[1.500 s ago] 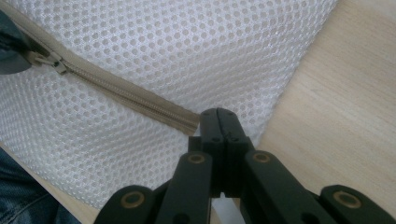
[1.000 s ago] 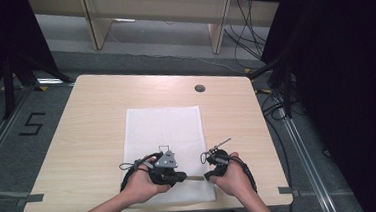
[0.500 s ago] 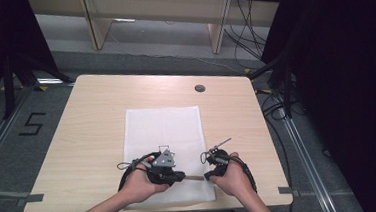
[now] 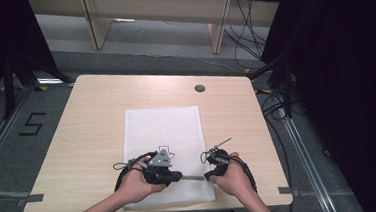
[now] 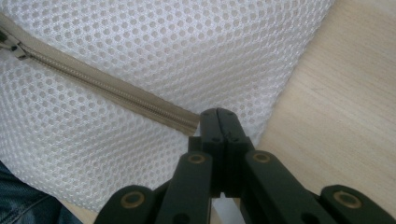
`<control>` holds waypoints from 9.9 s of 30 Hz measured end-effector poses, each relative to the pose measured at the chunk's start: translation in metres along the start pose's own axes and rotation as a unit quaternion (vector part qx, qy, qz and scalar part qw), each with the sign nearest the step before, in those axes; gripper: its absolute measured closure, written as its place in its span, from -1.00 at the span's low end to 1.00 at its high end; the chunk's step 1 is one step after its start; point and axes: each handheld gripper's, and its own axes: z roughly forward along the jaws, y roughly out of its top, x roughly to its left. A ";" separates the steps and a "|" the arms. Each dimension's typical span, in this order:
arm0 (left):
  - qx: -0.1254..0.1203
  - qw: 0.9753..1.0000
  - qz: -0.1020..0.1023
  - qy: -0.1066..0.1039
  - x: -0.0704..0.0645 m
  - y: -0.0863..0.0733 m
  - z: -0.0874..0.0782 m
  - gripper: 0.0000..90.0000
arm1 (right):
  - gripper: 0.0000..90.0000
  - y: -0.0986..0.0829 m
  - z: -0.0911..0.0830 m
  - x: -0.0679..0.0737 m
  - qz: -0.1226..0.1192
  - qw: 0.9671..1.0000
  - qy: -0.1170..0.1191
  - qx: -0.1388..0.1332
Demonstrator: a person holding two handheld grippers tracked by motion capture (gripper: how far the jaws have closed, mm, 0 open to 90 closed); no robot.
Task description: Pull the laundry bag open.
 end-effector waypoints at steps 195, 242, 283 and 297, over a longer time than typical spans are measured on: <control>-0.012 0.998 -0.048 0.041 0.024 -0.054 -0.081 0.94 | 1.00 0.003 0.000 0.000 0.003 1.000 0.003 0.011; -0.019 0.996 -0.072 0.054 0.033 -0.072 -0.104 0.94 | 1.00 0.003 0.000 -0.001 -0.003 1.000 0.004 0.008; -0.031 0.991 -0.102 0.081 0.038 -0.087 -0.122 0.94 | 1.00 0.004 0.000 -0.002 -0.006 1.000 0.012 0.012; -0.015 0.990 -0.111 0.088 0.041 -0.093 -0.128 0.94 | 1.00 0.003 0.000 -0.003 -0.005 1.000 0.010 0.010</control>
